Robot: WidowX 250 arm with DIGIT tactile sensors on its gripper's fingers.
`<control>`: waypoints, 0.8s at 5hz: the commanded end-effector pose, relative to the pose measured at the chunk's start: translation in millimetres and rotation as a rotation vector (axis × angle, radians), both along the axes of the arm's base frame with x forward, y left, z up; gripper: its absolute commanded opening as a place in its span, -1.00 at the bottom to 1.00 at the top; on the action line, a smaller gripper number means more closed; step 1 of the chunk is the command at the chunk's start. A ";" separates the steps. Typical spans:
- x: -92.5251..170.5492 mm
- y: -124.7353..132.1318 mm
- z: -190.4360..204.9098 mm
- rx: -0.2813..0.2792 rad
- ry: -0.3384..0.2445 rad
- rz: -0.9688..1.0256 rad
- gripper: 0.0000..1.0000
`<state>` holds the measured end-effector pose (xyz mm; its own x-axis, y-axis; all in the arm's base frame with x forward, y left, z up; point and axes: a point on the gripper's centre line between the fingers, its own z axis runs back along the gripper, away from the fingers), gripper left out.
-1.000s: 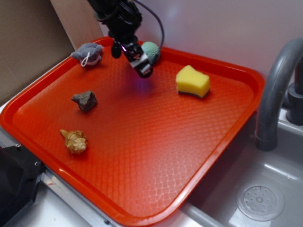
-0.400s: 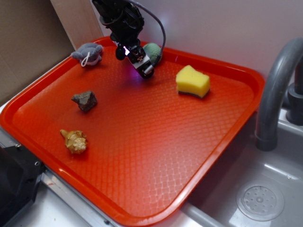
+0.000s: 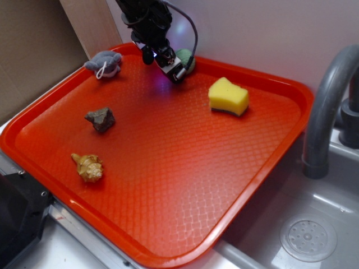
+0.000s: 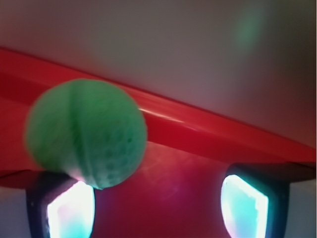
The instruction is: Grab the green ball.
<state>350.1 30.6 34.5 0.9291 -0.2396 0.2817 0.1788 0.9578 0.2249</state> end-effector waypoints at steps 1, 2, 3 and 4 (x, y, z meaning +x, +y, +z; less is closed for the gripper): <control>9.3 -14.6 14.0 -0.145 -0.046 0.038 -1.00; 4.5 -24.5 9.7 -0.186 -0.053 0.010 -1.00; 6.7 -33.5 13.3 -0.237 -0.078 -0.011 -1.00; 6.7 -43.2 16.6 -0.262 -0.079 -0.061 -1.00</control>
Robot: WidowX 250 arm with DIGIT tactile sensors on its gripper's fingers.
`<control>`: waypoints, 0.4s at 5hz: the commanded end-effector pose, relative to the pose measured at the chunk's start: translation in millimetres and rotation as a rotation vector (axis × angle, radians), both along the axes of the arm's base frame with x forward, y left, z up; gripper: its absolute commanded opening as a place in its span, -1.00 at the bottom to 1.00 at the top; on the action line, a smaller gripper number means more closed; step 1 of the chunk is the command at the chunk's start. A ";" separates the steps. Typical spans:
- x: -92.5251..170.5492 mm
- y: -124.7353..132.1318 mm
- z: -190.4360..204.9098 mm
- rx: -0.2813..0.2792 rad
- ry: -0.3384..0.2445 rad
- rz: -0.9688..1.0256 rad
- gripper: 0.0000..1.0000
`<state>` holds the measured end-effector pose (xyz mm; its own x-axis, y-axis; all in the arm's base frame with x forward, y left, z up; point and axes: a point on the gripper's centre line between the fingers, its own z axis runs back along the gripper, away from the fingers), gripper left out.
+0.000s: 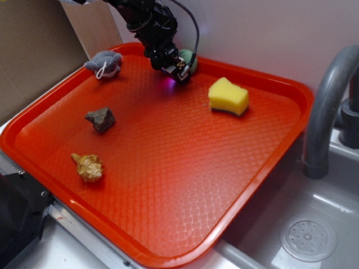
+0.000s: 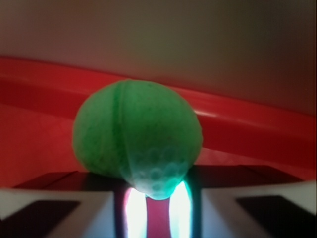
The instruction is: Grab the green ball.
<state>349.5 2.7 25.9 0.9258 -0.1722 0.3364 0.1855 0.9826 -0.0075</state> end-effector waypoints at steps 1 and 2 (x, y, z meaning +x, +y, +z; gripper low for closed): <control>4.0 -21.6 24.2 -0.010 -0.073 -0.065 -1.00; -0.5 -17.1 28.4 -0.010 -0.070 -0.062 -1.00</control>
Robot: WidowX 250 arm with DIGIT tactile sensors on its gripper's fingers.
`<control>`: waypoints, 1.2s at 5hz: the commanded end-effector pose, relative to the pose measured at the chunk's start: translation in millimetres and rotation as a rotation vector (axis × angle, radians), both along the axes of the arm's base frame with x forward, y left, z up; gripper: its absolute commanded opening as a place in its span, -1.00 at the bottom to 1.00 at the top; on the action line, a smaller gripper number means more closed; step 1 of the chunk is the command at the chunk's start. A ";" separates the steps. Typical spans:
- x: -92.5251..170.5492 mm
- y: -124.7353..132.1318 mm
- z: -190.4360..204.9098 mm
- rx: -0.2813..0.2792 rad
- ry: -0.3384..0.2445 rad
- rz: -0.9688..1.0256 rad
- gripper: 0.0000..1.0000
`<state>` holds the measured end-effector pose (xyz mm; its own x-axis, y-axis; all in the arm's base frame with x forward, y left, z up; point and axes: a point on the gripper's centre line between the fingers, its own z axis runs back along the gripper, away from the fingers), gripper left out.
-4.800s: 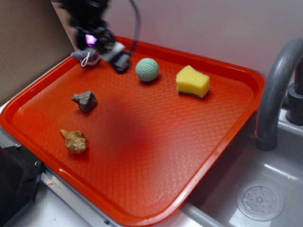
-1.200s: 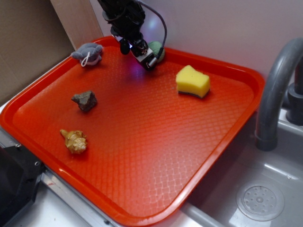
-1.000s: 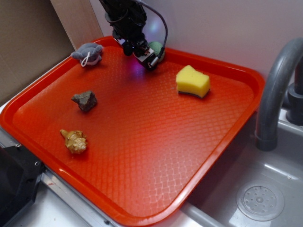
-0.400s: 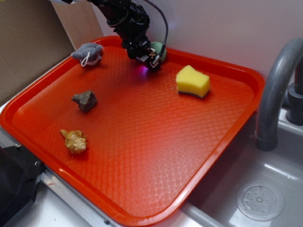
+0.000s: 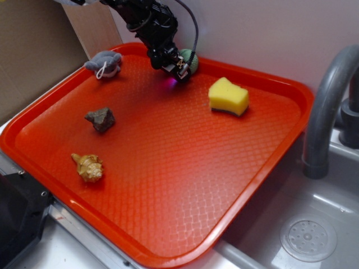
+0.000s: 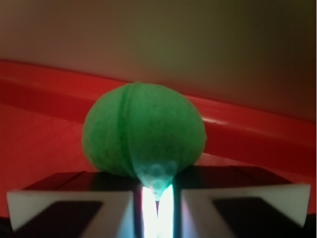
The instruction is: Grab the green ball.
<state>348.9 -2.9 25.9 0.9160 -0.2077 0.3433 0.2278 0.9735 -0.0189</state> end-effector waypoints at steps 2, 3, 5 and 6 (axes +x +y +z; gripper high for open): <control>-28.1 3.7 77.2 0.015 -0.057 0.011 -1.00; -45.2 -2.1 123.0 -0.003 -0.070 0.026 -1.00; -87.5 -13.7 171.6 -0.036 -0.019 0.111 -1.00; -116.8 -22.7 191.2 -0.068 0.050 0.105 -1.00</control>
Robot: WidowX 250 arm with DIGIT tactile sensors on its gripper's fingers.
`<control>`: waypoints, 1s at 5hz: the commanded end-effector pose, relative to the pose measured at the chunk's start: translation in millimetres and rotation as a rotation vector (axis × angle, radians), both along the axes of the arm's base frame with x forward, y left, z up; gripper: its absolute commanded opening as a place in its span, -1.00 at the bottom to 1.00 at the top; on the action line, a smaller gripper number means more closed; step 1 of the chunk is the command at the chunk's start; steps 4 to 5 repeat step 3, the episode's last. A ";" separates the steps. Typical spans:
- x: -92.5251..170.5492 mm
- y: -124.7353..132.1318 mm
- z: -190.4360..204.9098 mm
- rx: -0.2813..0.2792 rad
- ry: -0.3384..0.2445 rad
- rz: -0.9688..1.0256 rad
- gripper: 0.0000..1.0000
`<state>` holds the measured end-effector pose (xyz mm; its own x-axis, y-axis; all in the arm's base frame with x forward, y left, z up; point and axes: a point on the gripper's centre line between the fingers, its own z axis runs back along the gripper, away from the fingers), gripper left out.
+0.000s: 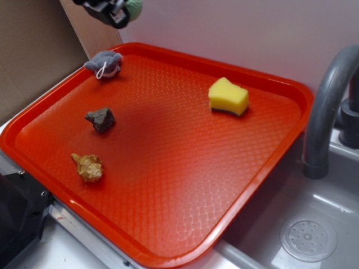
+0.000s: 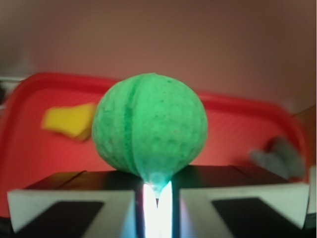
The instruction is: Grab the green ball.
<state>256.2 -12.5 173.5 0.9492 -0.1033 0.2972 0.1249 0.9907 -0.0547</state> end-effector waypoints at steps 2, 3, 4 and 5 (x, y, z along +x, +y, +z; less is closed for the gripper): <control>-52.1 -15.2 51.5 -0.056 0.061 -0.025 -1.00; -47.0 -12.6 44.2 -0.020 0.051 0.002 -1.00; -47.0 -12.6 44.2 -0.020 0.051 0.002 -1.00; -47.0 -12.6 44.2 -0.020 0.051 0.002 -1.00</control>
